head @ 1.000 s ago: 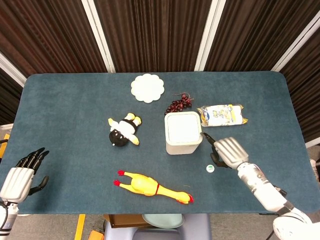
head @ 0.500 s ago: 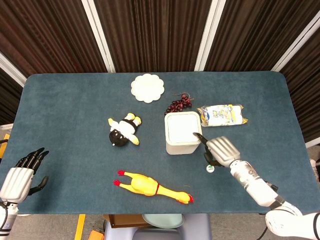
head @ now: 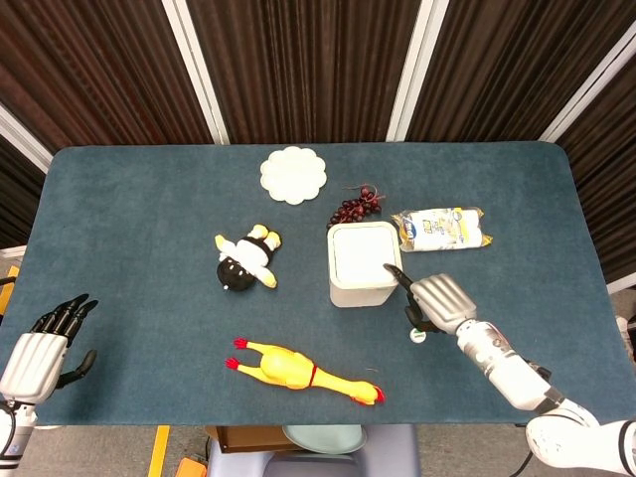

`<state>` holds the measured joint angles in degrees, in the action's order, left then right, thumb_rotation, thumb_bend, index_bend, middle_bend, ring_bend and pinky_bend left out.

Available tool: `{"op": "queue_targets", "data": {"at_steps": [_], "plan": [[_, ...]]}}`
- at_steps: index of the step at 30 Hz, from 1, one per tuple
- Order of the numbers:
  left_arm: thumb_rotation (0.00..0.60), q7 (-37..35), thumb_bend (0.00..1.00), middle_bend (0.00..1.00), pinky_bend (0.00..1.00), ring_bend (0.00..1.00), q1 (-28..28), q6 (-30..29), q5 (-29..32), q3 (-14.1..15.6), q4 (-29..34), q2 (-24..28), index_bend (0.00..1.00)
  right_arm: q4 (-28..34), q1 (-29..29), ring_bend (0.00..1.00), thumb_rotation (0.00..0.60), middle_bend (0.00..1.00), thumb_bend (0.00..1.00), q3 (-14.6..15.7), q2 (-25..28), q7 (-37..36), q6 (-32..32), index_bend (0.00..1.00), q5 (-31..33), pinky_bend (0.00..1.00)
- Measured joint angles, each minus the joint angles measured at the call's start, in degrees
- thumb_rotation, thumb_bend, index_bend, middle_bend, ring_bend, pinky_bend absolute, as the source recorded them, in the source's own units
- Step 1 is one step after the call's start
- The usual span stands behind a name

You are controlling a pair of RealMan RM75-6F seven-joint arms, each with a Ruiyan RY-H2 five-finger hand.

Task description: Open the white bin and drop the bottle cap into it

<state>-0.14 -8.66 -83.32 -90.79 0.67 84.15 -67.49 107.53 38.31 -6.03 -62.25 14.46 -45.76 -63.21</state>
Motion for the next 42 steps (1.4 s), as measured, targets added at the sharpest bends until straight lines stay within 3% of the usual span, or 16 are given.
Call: {"op": "queue_targets", "data": {"at_steps": [9,12,19,25,29,34,38,42], "plan": [[0.6,0.1,0.39,0.08,0.24,0.13,0.0,0.3,0.2,0.0,0.0,0.0,0.12,0.2,-0.9,0.85,0.6,0.79,0.66,0.2,0.6,-1.2,-3.0,0.11,-2.4,1.0],[0.6,0.0,0.39,0.08,0.24,0.13,0.0,0.3,0.2,0.0,0.0,0.0,0.12,0.4,-2.2,0.85,0.6,0.79,0.66,0.1,0.7,-0.5,-7.2,0.11,-4.7,1.0],[0.6,-0.1,0.39,0.08,0.24,0.13,0.0,0.5,0.3,0.0,0.0,0.0,0.13,0.5,-8.5,0.85,0.6,0.79,0.66,0.3,0.3,2.8,-24.0,0.11,-12.7,1.0],[0.6,-0.2,0.39,0.08,0.24,0.13,-0.2,0.9,0.3,0.0,0.0,-0.1,0.13,-0.8,-16.5,0.85,0.6,0.79,0.66,3.5,1.0,0.6,-33.3,0.16,-20.0,1.0],[0.6,-0.2,0.39,0.08,0.24,0.13,-0.3,1.2,0.3,0.1,-0.1,-0.2,0.13,-3.3,-19.5,0.86,0.6,0.8,0.65,6.5,1.4,-3.9,-34.1,0.21,-22.0,1.0],[0.6,0.0,0.39,0.08,0.25,0.13,-0.3,1.3,0.3,0.2,-0.1,-0.3,0.15,-5.8,-20.4,0.88,0.6,0.81,0.53,9.1,1.3,-8.3,-30.3,0.32,-22.9,1.0],[0.6,-0.2,0.39,0.09,0.25,0.13,-0.3,1.0,0.1,0.2,0.0,-0.2,0.15,-6.5,-19.3,0.89,0.6,0.82,0.34,9.5,0.8,-9.6,-24.6,0.39,-21.9,1.0],[0.6,-0.4,0.39,0.09,0.25,0.13,-0.2,0.9,0.1,0.2,0.1,0.0,0.15,-7.5,-17.7,0.89,0.6,0.82,0.25,8.8,-0.8,-9.0,-20.1,0.39,-18.9,1.0]]}}
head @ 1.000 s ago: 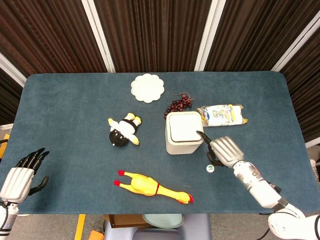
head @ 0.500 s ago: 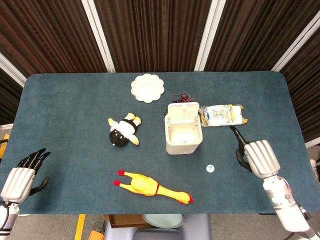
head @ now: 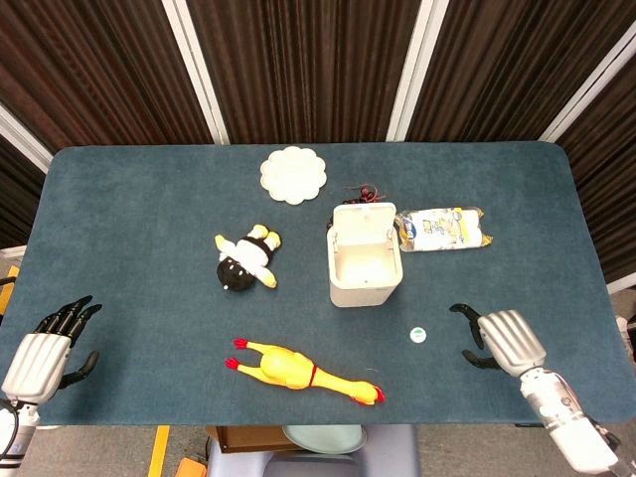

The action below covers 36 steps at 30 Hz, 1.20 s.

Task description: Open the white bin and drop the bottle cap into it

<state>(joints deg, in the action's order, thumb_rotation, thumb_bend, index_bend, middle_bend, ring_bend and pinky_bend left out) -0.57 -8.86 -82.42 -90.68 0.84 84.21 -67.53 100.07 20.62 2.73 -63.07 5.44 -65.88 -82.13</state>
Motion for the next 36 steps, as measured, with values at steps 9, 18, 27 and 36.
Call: {"op": "queue_targets", "data": {"at_steps": [9,18,27,36], "plan": [[0.6,-0.1,0.39,0.09,0.25,0.13,0.0,-0.1,-0.1,0.0,0.1,0.1,0.16,-1.0,4.3,0.89,0.6,0.82,0.24,-1.9,-2.6,1.9,10.2,0.41,7.5,1.0],[0.6,-0.2,0.39,0.09,0.25,0.13,0.0,0.1,0.0,0.0,0.1,0.1,0.16,-5.5,7.6,0.9,0.6,0.83,0.26,-3.3,-7.4,4.6,15.9,0.47,13.3,1.0],[0.6,-0.4,0.39,0.09,0.25,0.14,0.0,-0.1,0.0,0.0,0.1,0.2,0.16,-8.5,8.6,0.9,0.6,0.83,0.29,-4.2,-10.3,2.6,17.0,0.5,13.4,1.0],[0.6,-0.6,0.39,0.09,0.25,0.14,0.1,-0.2,0.0,0.0,0.1,0.3,0.16,-9.9,9.1,0.9,0.6,0.83,0.3,-4.4,-11.6,1.8,17.4,0.52,12.8,1.0]]}}
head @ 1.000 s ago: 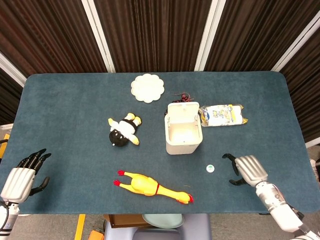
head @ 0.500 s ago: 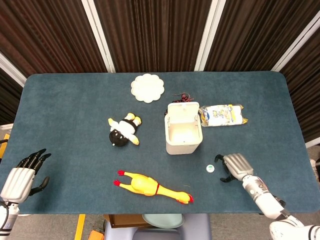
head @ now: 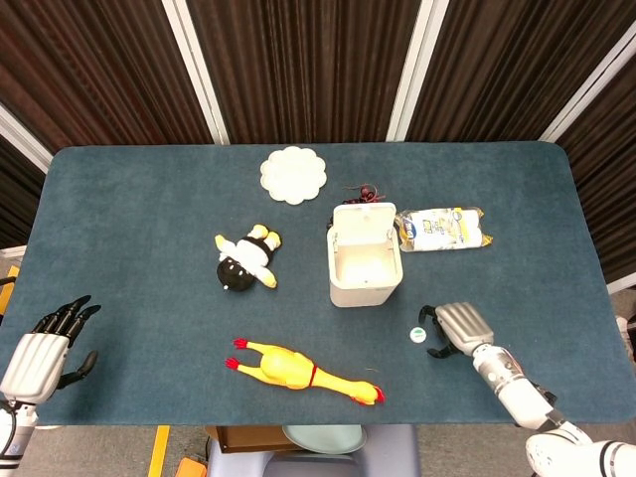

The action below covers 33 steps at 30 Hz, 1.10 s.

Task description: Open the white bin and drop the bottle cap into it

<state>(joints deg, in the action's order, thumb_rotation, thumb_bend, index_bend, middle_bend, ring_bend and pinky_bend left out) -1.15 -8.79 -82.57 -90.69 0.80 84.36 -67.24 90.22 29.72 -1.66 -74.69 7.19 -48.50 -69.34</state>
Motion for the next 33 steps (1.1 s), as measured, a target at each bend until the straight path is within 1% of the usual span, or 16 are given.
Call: {"op": "queue_targets", "data": {"at_steps": [11,33], "plan": [[0.6,-0.1,0.39,0.09,0.25,0.14,0.0,0.0,0.1,-0.1,0.0,0.1,0.17,-2.0,1.1,0.9,0.6,0.83,0.3,-0.2,-1.8,0.6,1.4,0.52,1.4,1.0],[0.6,-0.5,0.39,0.09,0.25,0.14,0.0,0.1,0.3,-0.2,-0.1,0.2,0.17,-4.6,1.3,0.91,0.6,0.84,0.31,0.0,-4.1,0.7,1.0,0.57,1.6,1.0]]}}
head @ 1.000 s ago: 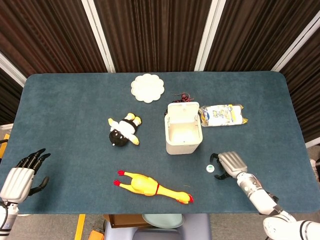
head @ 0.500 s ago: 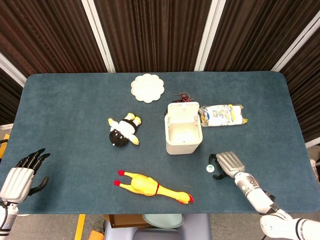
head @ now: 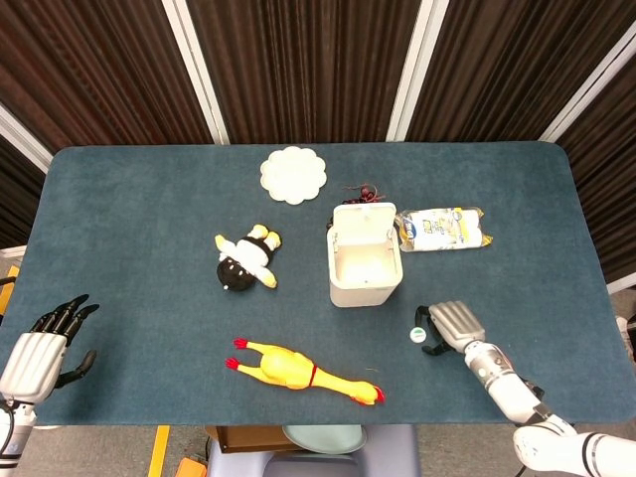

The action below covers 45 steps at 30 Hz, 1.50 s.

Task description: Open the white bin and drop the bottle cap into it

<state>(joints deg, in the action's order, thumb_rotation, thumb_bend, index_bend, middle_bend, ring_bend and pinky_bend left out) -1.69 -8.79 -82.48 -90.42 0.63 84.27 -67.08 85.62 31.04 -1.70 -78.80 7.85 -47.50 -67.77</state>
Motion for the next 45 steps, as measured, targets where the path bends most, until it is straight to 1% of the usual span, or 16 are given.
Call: {"op": "queue_targets", "data": {"at_steps": [17,21,28,33,39,42,45], "plan": [[0.6,-0.1,0.39,0.09,0.26,0.15,-0.1,0.3,-0.2,0.2,0.0,0.2,0.17,-3.0,-0.3,0.92,0.6,0.85,0.31,-0.1,-2.3,-1.5,-0.8,0.61,-1.4,1.0],[0.6,0.1,0.39,0.09,0.26,0.15,-0.1,0.3,-0.3,0.3,0.0,0.1,0.17,-3.5,-0.4,0.92,0.6,0.86,0.34,0.0,-2.6,-1.9,-1.2,0.64,-2.2,1.0],[0.6,0.1,0.39,0.09,0.26,0.14,-0.1,0.3,-0.3,0.2,0.1,0.2,0.17,-3.8,-0.8,0.93,0.6,0.86,0.35,0.1,-2.9,-2.2,-2.1,0.72,-3.2,1.0],[0.6,0.2,0.39,0.09,0.26,0.15,-0.1,0.3,-0.4,0.3,0.1,0.2,0.17,-3.6,-1.2,0.93,0.6,0.86,0.35,0.0,-2.6,-2.3,-3.1,0.73,-3.4,1.0],[0.6,0.2,0.39,0.09,0.26,0.14,-0.1,0.4,-0.3,0.3,0.2,0.2,0.17,-1.0,-2.4,0.93,0.6,0.86,0.35,-1.0,-0.7,-1.0,-8.2,0.73,-4.3,1.0],[0.6,0.2,0.39,0.09,0.26,0.15,-0.2,0.5,-0.4,0.4,0.2,0.2,0.17,2.9,-3.6,0.93,0.6,0.86,0.36,-1.6,1.5,0.7,-12.3,0.73,-4.7,1.0],[0.6,0.3,0.39,0.09,0.26,0.15,-0.2,0.6,-0.5,0.5,0.2,0.2,0.17,8.3,-5.0,0.93,0.6,0.86,0.36,-2.1,4.2,2.6,-16.7,0.73,-5.5,1.0]]}}
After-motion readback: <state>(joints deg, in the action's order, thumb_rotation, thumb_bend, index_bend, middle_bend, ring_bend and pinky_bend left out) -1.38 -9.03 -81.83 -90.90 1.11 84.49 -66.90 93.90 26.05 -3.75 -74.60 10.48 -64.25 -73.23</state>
